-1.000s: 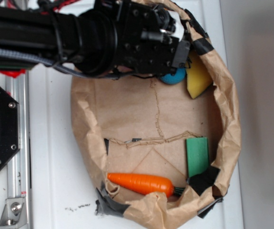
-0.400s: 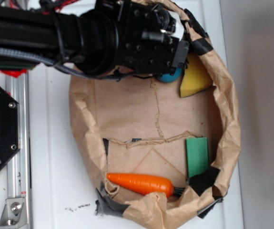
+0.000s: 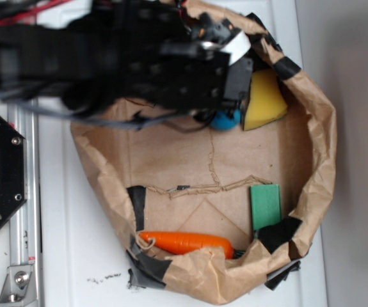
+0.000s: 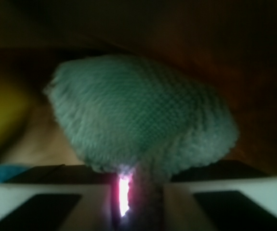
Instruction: Grab the blue cloth.
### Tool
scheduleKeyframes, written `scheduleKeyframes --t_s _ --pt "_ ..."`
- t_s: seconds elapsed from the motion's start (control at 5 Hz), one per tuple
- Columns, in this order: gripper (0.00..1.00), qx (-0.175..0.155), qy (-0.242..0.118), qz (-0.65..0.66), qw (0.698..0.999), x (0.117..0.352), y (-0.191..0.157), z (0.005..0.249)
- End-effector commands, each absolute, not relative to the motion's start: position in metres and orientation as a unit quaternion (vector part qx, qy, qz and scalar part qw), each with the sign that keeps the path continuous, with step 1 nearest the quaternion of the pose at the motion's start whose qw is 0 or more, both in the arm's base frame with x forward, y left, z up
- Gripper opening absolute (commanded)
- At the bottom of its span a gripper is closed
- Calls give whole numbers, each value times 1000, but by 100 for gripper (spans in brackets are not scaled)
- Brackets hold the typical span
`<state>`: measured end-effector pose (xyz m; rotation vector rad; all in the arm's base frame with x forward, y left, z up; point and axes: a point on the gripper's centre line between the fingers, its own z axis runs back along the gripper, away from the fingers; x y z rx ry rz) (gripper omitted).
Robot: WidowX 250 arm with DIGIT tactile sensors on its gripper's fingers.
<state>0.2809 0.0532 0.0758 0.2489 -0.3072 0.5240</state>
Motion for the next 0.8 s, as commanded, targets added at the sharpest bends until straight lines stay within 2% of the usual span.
scheduleKeyframes --t_s 0.0,0.2,0.4,0.6 --pt "0 -13 -141 25 990 265 23 130" --pt "0 -32 -146 -98 984 256 20 144" --pt "0 -39 -140 -120 982 257 18 155" --pt "0 -2 -125 -88 988 254 12 166"
